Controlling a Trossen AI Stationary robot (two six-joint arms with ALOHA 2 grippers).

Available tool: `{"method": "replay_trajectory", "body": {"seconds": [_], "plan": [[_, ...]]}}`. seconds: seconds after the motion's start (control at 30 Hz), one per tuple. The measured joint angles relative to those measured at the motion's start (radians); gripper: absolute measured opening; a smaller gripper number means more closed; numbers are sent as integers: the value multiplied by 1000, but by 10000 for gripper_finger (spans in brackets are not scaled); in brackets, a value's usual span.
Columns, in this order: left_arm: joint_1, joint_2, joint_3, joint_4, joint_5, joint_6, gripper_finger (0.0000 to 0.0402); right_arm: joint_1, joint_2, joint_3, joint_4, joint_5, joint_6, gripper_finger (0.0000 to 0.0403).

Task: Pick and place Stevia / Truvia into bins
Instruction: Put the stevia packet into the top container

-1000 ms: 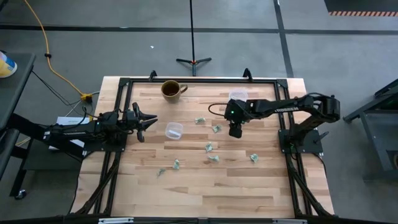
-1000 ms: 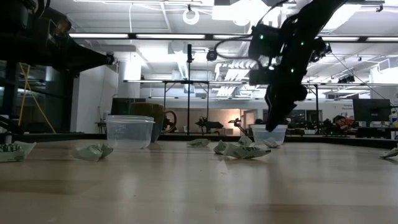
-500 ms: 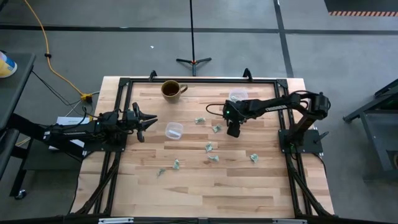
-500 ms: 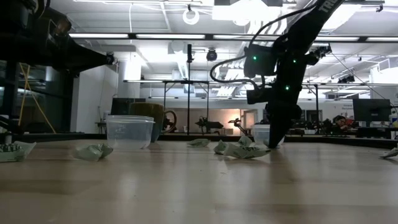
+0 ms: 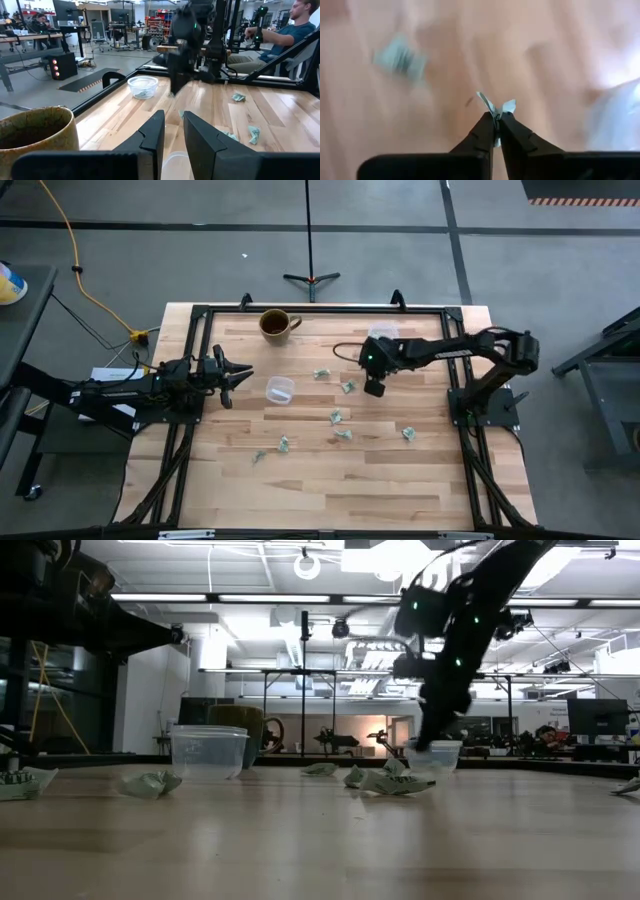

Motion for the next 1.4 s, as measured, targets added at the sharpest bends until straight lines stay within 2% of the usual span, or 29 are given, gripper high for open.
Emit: {"method": "replay_trajectory", "body": {"seconds": [0.17, 0.3, 0.5, 0.57, 0.67, 0.8, 0.87, 1.03, 1.1, 1.13, 1.27, 1.4], "plan": [[0, 0, 0, 0, 0, 0, 106, -23, -102, 2, 89, 142, -13, 6], [0, 0, 0, 0, 0, 0, 106, -92, -125, 2, 71, 268, 49, 13], [0, 0, 0, 1, 0, 0, 106, -214, -77, 2, 41, 149, 76, 6], [0, 0, 0, 1, -2, 0, 106, -241, -64, 2, 56, 158, 116, 21], [0, 0, 0, 0, -3, 0, 106, -275, -55, 2, 44, 148, 122, 63], [0, 0, 0, 1, -5, 0, 106, -299, -55, 2, 63, 70, 123, 129], [0, 0, 0, 0, -5, 0, 106, -301, -55, 2, 100, -2, 110, 159], [0, 0, 0, 0, -6, 0, 106, -212, -56, 3, 263, -466, -15, 198], [0, 0, 0, 0, -7, 0, 106, -136, -54, 3, 280, -520, -108, 200], [0, 0, 0, 0, -7, 0, 106, -95, -51, 3, 275, -503, -146, 201], [0, 0, 0, 0, -9, 0, 106, 55, -8, 3, 269, -313, -246, 201], [0, 0, 0, 0, -9, 0, 106, 127, 49, 3, 275, -172, -266, 201]]}}
